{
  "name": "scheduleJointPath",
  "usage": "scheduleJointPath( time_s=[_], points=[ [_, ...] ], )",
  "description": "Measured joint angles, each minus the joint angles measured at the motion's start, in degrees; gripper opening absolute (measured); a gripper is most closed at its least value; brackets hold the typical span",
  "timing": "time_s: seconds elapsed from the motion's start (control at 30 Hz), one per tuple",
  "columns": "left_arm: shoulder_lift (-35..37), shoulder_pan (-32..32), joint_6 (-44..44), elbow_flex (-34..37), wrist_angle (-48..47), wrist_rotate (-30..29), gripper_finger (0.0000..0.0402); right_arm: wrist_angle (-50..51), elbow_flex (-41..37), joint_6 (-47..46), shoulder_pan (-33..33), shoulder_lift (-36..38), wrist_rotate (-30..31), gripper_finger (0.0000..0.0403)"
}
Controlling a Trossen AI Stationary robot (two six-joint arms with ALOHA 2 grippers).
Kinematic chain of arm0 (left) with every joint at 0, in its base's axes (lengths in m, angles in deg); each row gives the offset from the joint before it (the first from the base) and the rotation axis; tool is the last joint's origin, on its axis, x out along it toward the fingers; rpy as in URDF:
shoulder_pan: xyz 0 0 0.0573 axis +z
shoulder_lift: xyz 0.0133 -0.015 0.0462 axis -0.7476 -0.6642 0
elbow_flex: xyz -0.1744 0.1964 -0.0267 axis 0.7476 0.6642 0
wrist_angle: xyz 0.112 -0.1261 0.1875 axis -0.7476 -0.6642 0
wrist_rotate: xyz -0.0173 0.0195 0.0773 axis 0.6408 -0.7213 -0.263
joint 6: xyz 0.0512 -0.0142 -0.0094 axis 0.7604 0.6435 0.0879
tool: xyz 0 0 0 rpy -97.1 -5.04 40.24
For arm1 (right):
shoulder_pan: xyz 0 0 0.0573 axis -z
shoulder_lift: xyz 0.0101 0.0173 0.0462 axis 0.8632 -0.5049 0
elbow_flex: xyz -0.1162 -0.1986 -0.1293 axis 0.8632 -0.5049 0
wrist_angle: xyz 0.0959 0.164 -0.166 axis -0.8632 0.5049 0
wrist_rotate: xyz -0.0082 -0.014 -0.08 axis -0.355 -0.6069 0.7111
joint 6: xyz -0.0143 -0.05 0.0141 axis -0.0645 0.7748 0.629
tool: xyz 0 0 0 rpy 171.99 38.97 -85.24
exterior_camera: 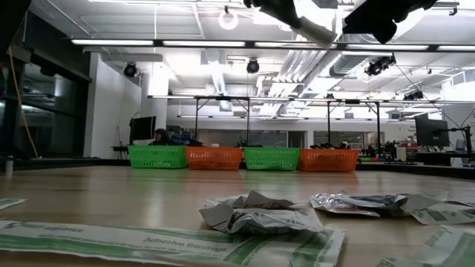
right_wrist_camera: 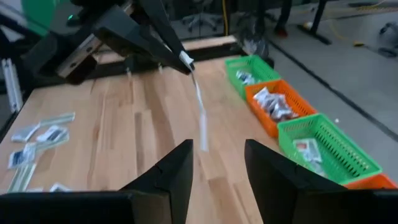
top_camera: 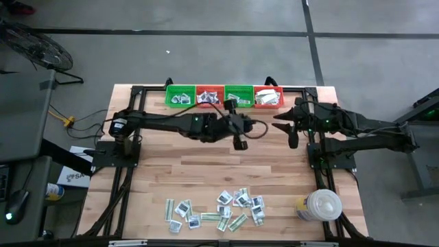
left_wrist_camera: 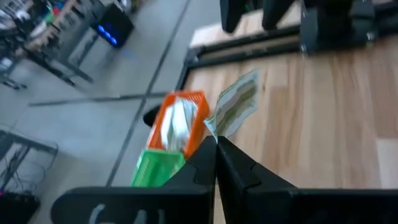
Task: Pick & Place First Aid Supplies
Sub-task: Put the green bandage pack in the right orange bin
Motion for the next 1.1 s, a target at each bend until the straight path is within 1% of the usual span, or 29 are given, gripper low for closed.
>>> scheduleJointPath(
  time_s=[0.23,0.37,0.57,0.73,0.87,0.97,1.1],
  points=[
    [0.0,2.0,3.2,0.0,7.8,2.3,0.0,-1.9,0.0,0.2,0.0,-0.6,0.3,0.0138],
    [0.0,2.4,5.3,0.0,11.5,3.3,0.0,-3.9,0.0,0.6,0.0,-2.2,0.4,0.0138],
    [0.0,2.4,5.5,0.0,11.7,4.1,0.0,-9.1,0.0,1.9,0.0,-4.6,0.0,0.0138],
    [0.1,2.4,5.5,0.0,11.6,4.1,0.0,-9.9,0.0,2.6,0.1,-5.0,0.3,0.0133],
    [0.1,2.3,5.5,0.0,10.6,4.1,0.0,-10.0,0.0,3.5,0.1,-4.4,1.3,0.0105],
    [0.1,2.3,5.3,0.0,9.8,4.1,0.0,-10.0,0.0,3.6,0.1,-4.0,2.6,0.0067],
    [0.1,2.3,5.1,0.0,9.9,4.1,0.0,-9.8,0.0,4.4,0.1,-4.0,2.3,0.0011]
  ],
)
